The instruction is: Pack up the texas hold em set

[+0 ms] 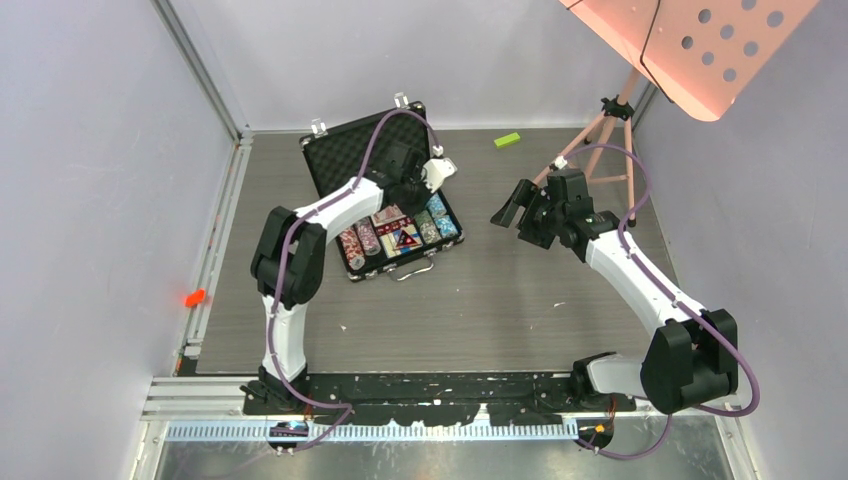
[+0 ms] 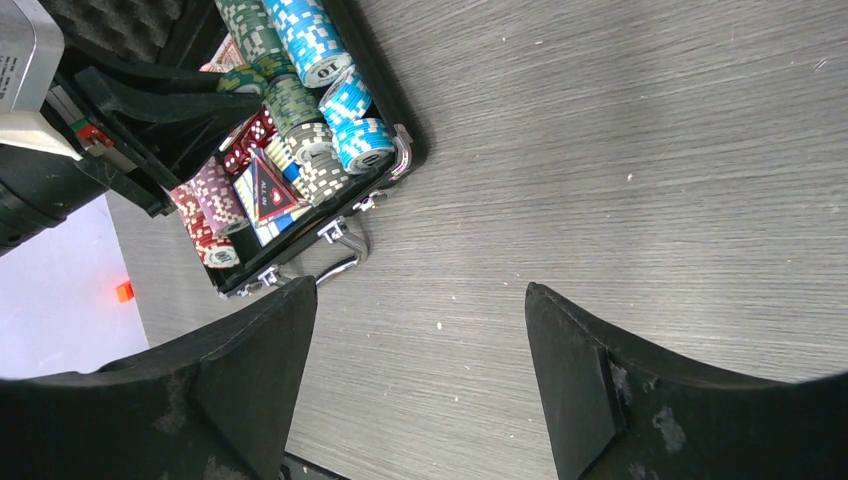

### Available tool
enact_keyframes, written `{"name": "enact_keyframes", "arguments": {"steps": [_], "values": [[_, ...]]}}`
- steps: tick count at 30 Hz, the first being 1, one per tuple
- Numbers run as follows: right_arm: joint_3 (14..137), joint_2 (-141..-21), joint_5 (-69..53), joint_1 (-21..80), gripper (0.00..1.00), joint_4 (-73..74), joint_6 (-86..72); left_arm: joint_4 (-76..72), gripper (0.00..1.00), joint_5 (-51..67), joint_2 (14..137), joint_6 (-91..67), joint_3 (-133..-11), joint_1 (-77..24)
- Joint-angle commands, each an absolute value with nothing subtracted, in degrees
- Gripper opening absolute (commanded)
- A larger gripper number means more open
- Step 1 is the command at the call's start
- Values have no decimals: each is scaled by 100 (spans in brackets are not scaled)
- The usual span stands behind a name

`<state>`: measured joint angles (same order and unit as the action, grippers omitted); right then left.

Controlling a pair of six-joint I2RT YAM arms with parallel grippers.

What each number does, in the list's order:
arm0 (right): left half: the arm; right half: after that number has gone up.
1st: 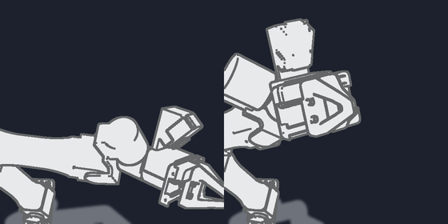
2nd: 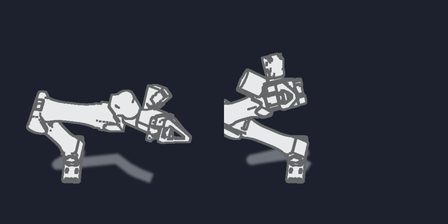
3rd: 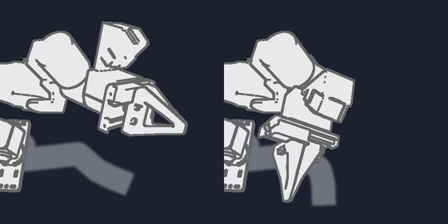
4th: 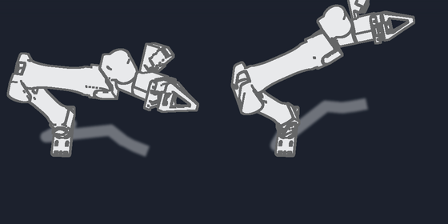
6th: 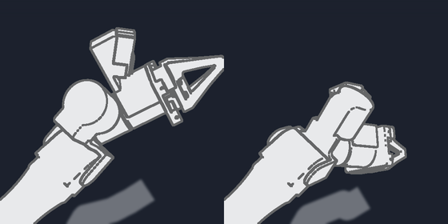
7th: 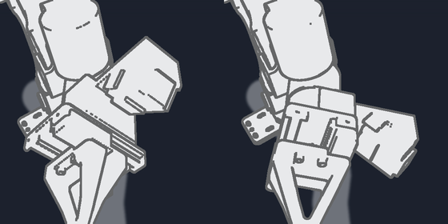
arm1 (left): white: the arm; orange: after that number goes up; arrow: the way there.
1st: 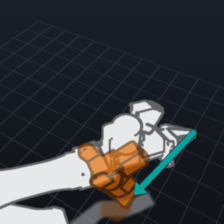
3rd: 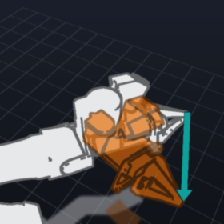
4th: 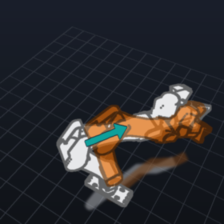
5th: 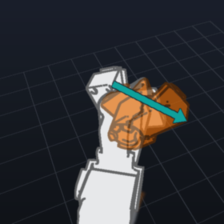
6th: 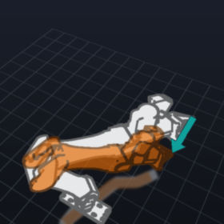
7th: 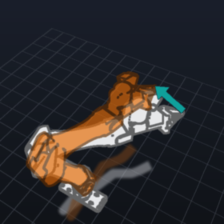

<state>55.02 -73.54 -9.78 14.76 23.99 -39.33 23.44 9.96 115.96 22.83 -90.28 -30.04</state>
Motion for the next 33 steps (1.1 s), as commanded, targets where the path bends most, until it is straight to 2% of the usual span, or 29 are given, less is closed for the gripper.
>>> {"name": "enact_keyframes", "arguments": {"steps": [1, 12, 23, 33], "values": [[5502, -7374, -1045, 1437, 82, 2232, -3867, 2524, 0, 1009, 11803, 2363, -9288, -2928], [5504, -7399, -1113, 1416, 82, 2198, -3893, 2721, 0, 591, 11965, 2568, -9419, -2918], [5489, -7374, -1175, 1406, 81, 2170, -3928, 3199, 0, 1658, 11764, 2763, -9159, -2927], [5450, -7298, -1184, 1398, 81, 2177, -3929, 4513, 0, 2456, 12186, 2934, -9920, -2918]]}}
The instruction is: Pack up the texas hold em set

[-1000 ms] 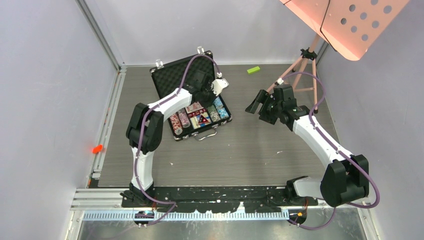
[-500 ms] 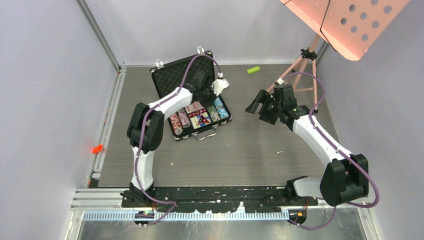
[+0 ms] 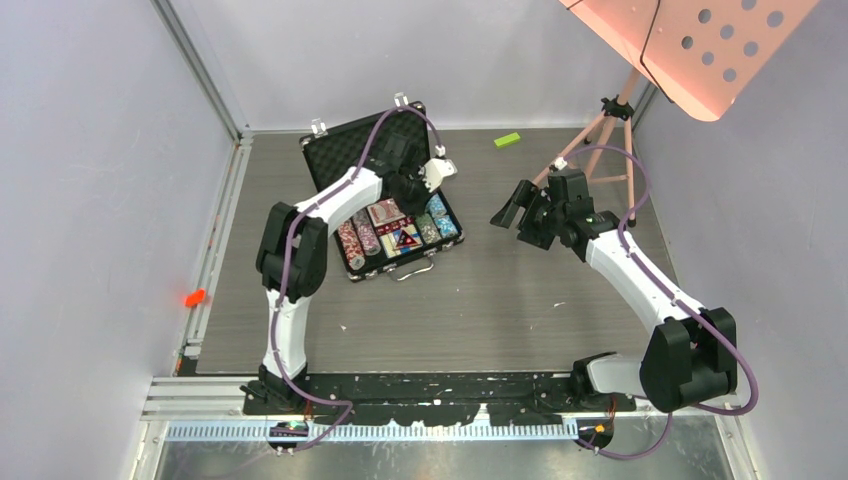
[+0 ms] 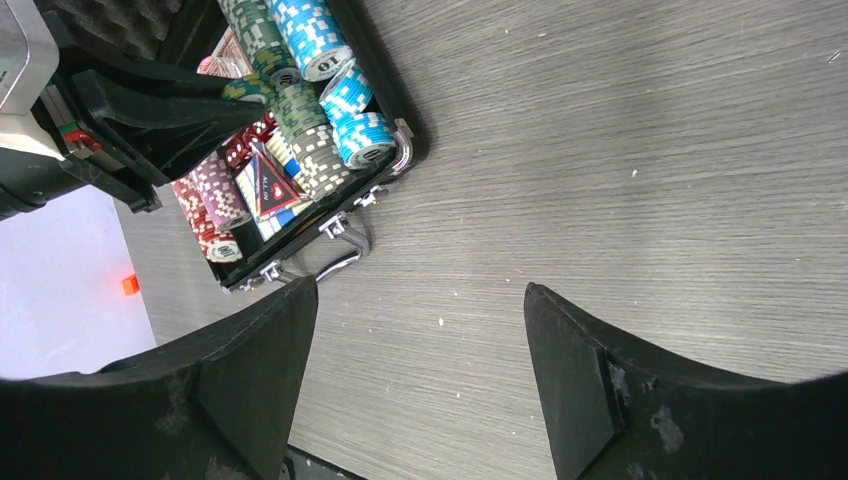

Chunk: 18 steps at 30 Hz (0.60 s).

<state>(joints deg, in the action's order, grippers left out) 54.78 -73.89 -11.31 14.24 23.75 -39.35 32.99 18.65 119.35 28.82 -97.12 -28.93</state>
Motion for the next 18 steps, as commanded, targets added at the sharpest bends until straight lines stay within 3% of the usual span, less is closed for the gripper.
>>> {"name": "enact_keyframes", "arguments": {"steps": [1, 8, 18], "values": [[5445, -7292, -1186, 1391, 81, 2174, -3933, 4604, 0, 2542, 12200, 2943, -9969, -2918], [5455, -7282, -1200, 1380, 81, 2177, -3929, 4688, 0, 2466, 12199, 2924, -10000, -2918], [5481, -7269, -1239, 1371, 81, 2175, -3946, 3471, 0, 1409, 12284, 2608, -9854, -2918]]}}
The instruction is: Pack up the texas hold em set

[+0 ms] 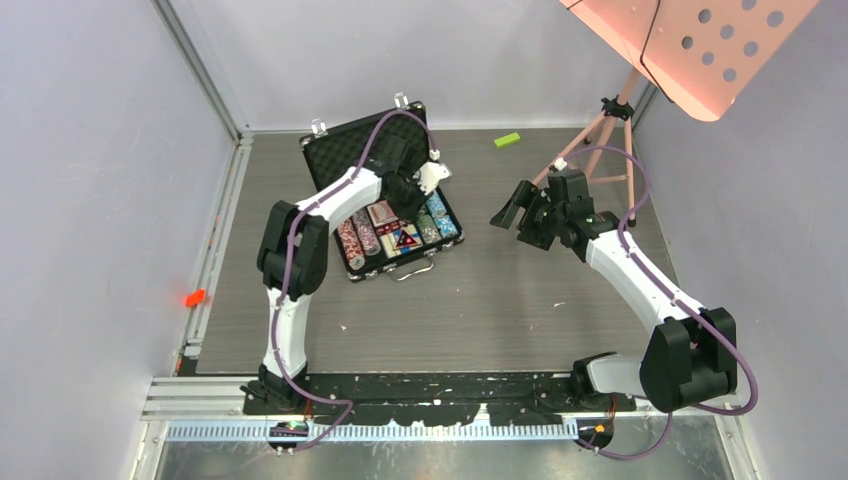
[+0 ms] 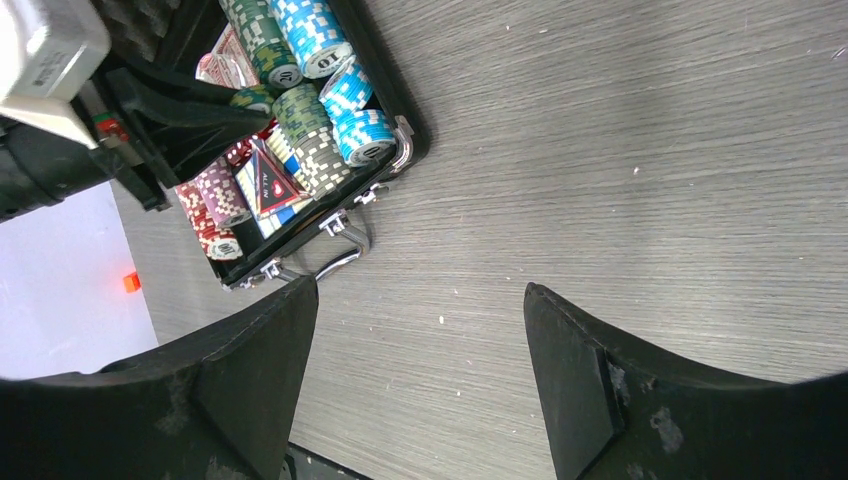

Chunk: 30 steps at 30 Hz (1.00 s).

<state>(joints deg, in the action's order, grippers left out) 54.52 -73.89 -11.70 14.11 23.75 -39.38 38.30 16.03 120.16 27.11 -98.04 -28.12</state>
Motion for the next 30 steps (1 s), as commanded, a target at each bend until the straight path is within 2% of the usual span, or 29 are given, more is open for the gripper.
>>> {"name": "enact_keyframes", "arguments": {"steps": [1, 11, 16, 19, 30], "values": [[5483, -7262, -1239, 1371, 81, 2179, -3946, 3461, 0, 1378, 12333, 2602, -9901, -2918], [5484, -7298, -1278, 1369, 81, 2175, -3972, 2953, 0, 1401, 12337, 2496, -9861, -2922], [5493, -7331, -1293, 1371, 81, 2179, -3986, 2933, 12, 1493, 12242, 2554, -9756, -2927], [5493, -7349, -1308, 1371, 81, 2174, -3982, 2885, 16, 1522, 12205, 2545, -9713, -2935], [5445, -7297, -1305, 1371, 81, 2177, -3991, 2818, 17, 1745, 12137, 2538, -9720, -3058]]}}
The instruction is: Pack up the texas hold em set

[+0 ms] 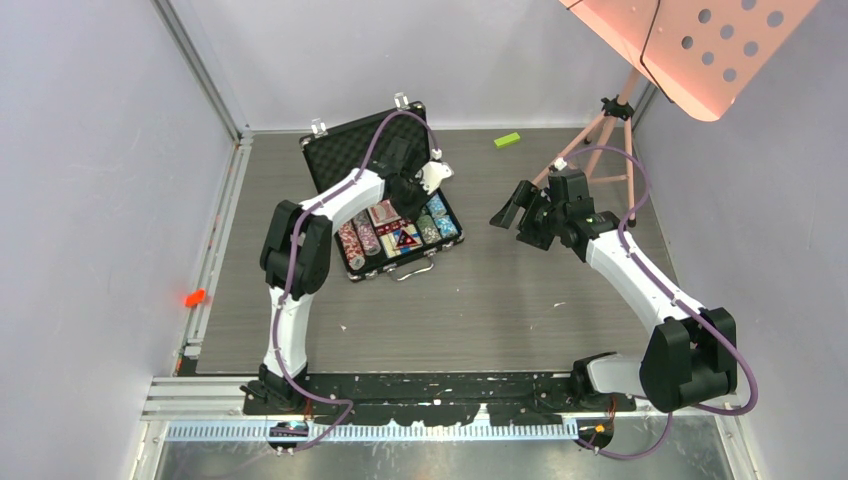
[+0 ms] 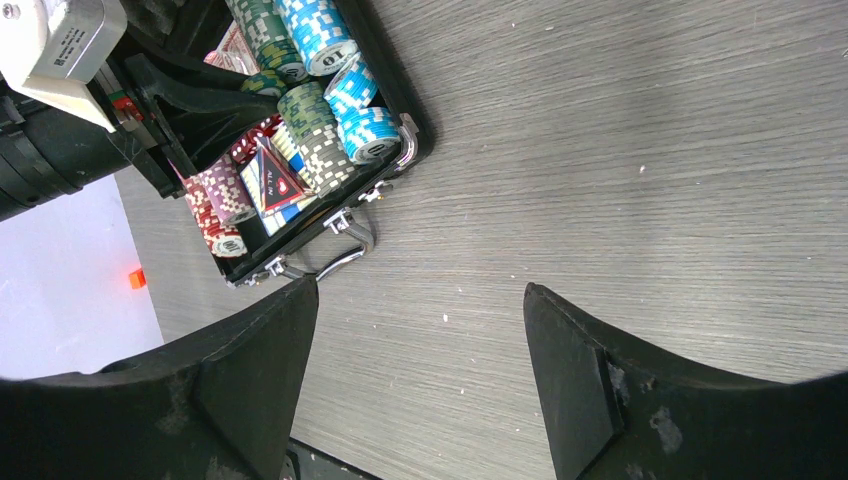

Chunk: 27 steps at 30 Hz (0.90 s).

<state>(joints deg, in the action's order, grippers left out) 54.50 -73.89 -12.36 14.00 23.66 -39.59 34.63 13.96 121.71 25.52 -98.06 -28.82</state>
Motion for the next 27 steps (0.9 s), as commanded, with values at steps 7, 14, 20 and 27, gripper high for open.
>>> {"name": "enact_keyframes", "arguments": {"steps": [7, 14, 20, 27], "values": [[5400, -7256, -1309, 1371, 81, 2187, -3983, 2760, 24, 1684, 12111, 2451, -9725, -3067], [5379, -7263, -1317, 1371, 81, 2175, -3997, 2769, 20, 1655, 12054, 2444, -9729, -3076], [5377, -7275, -1340, 1369, 81, 2184, -3993, 2823, 21, 1576, 11833, 2414, -9637, -3081], [5628, -7289, -1195, 1363, 82, 2395, -3709, 2692, 42, 1322, 10771, 2081, -8995, -3128]]}}
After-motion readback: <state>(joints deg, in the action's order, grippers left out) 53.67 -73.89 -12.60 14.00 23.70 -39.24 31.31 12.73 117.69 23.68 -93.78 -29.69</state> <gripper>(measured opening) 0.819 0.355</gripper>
